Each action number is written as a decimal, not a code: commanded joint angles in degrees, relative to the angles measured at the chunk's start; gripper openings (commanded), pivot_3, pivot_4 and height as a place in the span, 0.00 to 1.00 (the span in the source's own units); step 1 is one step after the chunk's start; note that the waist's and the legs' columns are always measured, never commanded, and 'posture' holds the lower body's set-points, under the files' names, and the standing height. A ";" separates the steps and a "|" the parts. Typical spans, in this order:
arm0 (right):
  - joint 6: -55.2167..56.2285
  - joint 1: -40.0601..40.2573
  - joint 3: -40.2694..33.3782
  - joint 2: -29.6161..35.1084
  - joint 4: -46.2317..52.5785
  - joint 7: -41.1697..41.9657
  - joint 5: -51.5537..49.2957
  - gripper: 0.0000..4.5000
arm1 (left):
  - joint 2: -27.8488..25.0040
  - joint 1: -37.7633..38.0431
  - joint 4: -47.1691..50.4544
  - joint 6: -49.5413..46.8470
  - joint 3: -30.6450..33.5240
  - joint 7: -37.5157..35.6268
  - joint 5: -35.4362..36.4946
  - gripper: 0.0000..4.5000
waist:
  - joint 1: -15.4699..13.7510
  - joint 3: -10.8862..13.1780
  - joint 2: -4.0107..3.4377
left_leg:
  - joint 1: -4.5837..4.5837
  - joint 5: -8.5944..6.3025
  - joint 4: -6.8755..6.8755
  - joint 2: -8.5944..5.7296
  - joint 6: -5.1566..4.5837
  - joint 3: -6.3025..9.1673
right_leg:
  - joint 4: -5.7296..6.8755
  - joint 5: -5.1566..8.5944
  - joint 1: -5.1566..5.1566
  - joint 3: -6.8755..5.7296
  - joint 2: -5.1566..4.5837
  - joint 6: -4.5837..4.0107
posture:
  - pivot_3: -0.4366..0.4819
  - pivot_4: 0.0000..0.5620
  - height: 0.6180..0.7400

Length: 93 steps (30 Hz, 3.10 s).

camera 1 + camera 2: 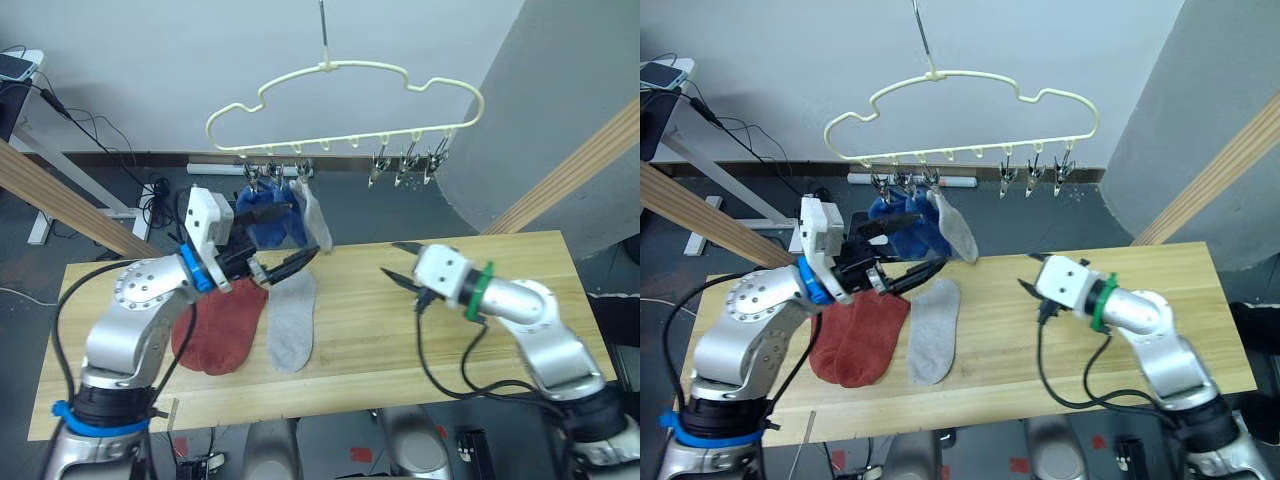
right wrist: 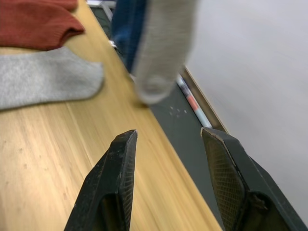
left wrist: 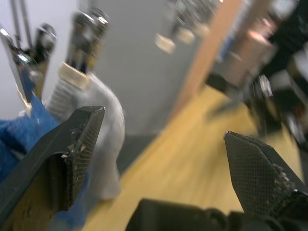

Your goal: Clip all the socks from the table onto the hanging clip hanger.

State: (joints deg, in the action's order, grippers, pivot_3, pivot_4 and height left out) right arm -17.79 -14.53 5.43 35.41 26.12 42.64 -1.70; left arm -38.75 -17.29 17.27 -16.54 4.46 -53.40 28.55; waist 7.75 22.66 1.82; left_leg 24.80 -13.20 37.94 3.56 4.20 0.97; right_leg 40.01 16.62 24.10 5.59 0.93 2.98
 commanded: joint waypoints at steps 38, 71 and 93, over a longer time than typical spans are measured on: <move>-24.73 -19.50 -3.25 -13.45 4.10 -19.34 -15.84 0.49 | -0.81 -9.88 0.92 -2.21 -0.84 -5.16 2.01 1.00 | -0.01 0.00 0.00 | 0.10 -0.01 -0.04 -0.01 -0.05 -0.05 | -0.07 0.01 0.12 0.03 0.00 -0.01 | 0.25 0.66 0.92; -24.40 -24.04 -0.94 -24.35 1.06 -26.80 -15.32 0.49 | 0.90 -8.08 0.76 -2.77 -2.19 -3.50 1.50 1.00 | 0.15 0.00 0.00 | 0.10 -0.01 -0.05 0.00 -0.04 -0.04 | -0.07 0.00 0.14 0.03 0.00 -0.01 | 0.23 0.65 0.92; -23.99 -24.54 -1.94 -24.67 0.10 -26.69 -15.72 0.01 | 5.65 11.54 7.78 -1.20 -7.52 11.10 -9.99 1.00 | 0.20 0.00 0.00 | 0.10 -0.05 -0.09 0.03 -0.12 -0.05 | -0.06 0.00 0.17 0.08 -0.03 -0.01 | 0.22 0.66 0.92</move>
State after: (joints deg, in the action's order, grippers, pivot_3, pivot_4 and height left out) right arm -43.04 -38.14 4.05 10.86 24.64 15.90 -17.00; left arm -33.89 -7.49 22.80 -18.51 -1.40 -44.89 21.00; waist 7.96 22.66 1.82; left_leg 24.91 -13.26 37.86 3.59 4.06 0.92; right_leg 39.95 16.62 24.27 5.67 0.89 2.96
